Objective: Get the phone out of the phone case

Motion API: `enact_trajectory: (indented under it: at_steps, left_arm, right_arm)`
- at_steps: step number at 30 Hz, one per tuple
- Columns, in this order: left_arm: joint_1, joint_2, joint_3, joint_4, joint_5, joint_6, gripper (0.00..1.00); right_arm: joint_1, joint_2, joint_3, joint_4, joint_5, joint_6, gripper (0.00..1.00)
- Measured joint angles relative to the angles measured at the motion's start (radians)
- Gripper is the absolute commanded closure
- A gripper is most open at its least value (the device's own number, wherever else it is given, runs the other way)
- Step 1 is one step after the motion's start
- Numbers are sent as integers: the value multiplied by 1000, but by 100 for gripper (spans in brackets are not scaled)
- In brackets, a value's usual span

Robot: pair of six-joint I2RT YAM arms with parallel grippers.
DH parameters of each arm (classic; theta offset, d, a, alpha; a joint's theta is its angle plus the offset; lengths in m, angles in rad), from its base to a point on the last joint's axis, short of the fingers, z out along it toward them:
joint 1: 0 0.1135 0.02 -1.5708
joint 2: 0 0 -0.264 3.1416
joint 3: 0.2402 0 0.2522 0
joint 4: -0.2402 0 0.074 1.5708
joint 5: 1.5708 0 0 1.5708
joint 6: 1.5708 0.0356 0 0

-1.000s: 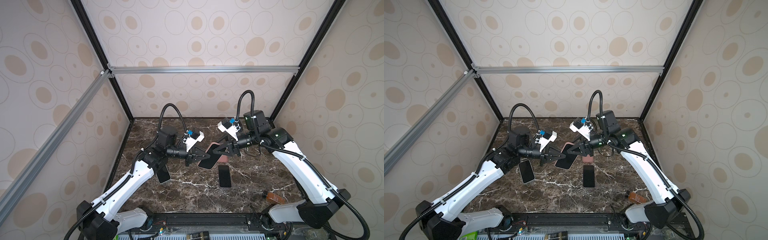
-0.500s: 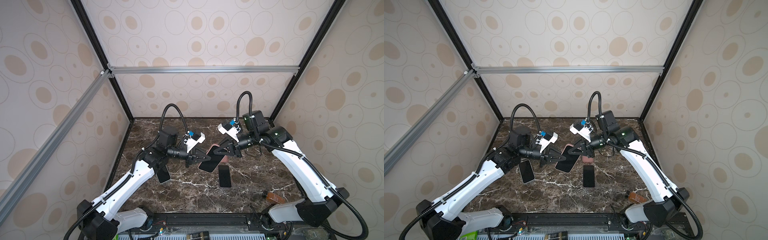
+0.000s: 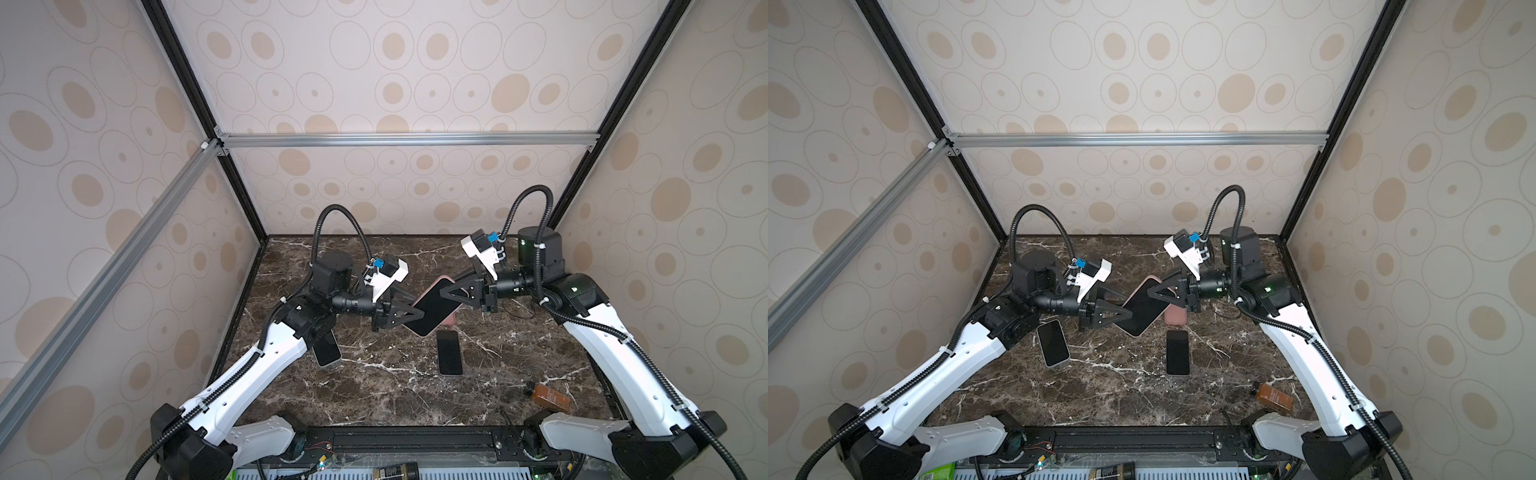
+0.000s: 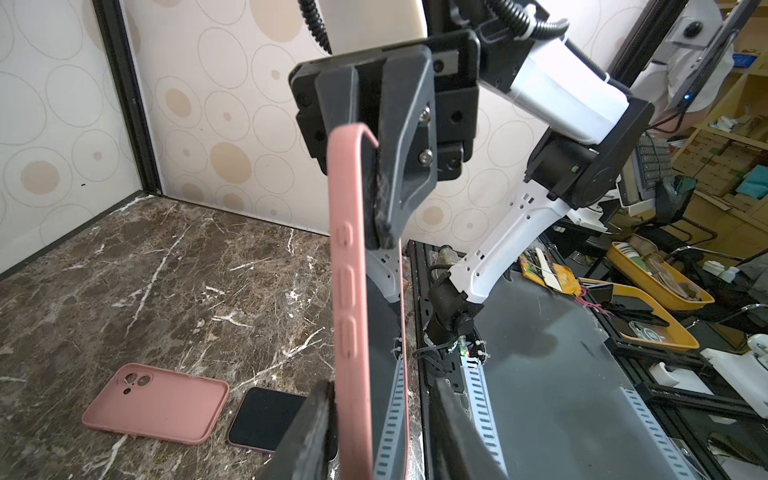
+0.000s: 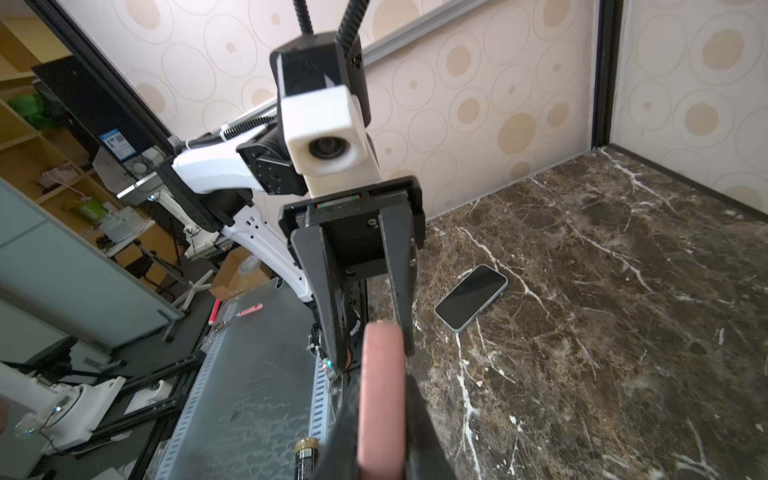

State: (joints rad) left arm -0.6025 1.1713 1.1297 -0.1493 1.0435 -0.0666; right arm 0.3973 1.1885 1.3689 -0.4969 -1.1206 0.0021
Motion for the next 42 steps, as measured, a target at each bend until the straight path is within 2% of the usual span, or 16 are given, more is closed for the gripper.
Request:
enact_trajectory:
  at_steps: [7,12,15,26,33,37,42]
  left_arm:
    - [0,0,-15,55,30,-38,65]
    - [1,-5,-38,123,53,-89,77]
    - [1,-5,-42,141,55,-104,79]
    - [1,-5,-47,162,57,-106,77]
    - [1,-5,-52,158,53,-127,87]
    - [0,-5,-50,140,40,-127,99]
    - [0,-3,-43,76,8,-79,100]
  right_arm:
    - [-10,-43,-64,213,-21,155,100]
    - [-19,-60,-118,320,-22,230,100]
    - [-20,-62,-127,351,-31,259,100]
    - [-31,-95,-169,442,-18,311,100]
    - [-32,-101,-184,467,-27,296,100]
    - [-32,-106,-188,463,-28,268,81]
    - [-40,-106,-182,437,11,262,58]
